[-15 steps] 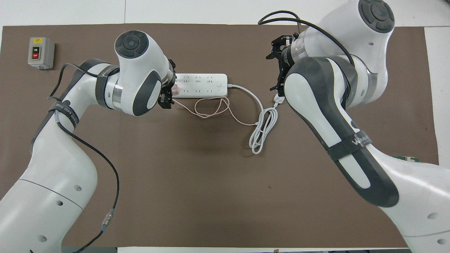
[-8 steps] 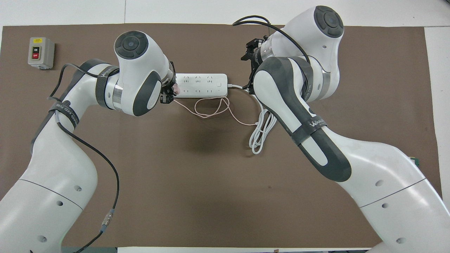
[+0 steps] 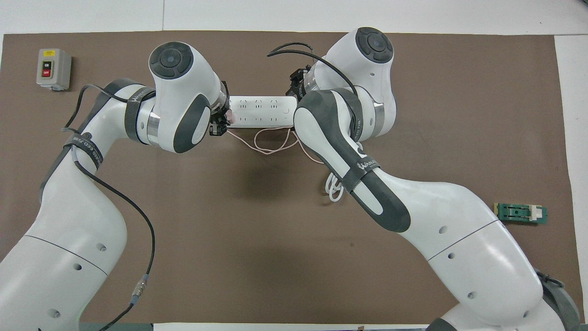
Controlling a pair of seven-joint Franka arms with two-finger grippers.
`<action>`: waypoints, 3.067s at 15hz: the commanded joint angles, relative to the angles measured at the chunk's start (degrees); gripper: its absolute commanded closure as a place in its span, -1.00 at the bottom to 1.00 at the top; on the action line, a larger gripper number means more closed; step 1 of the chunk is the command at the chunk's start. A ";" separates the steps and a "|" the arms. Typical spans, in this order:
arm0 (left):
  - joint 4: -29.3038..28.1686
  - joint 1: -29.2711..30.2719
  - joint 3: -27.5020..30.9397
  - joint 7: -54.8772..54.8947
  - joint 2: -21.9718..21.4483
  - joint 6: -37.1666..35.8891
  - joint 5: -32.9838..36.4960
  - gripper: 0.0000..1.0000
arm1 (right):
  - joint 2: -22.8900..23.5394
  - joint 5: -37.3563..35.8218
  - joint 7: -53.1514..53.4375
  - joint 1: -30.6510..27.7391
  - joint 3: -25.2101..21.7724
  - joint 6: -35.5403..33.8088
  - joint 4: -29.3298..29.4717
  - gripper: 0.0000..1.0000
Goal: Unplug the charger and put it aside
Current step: 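Grasp the charger with the left gripper while the right gripper holds the strip, then pull the charger out with the left gripper while the right gripper holds the strip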
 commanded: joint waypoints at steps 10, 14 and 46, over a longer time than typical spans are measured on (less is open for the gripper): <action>-2.05 -0.50 0.36 -1.01 -0.78 2.65 1.16 1.00 | 7.22 1.06 -1.21 0.83 -0.17 -1.47 9.98 -0.97; -2.05 -0.50 0.45 -1.01 -0.78 2.56 1.16 1.00 | 7.83 1.06 -1.21 0.92 -0.17 -1.12 9.55 -0.97; 3.30 0.12 0.97 0.04 -0.08 -5.42 1.42 1.00 | 7.57 0.88 -1.30 2.06 -0.17 11.01 2.51 -0.57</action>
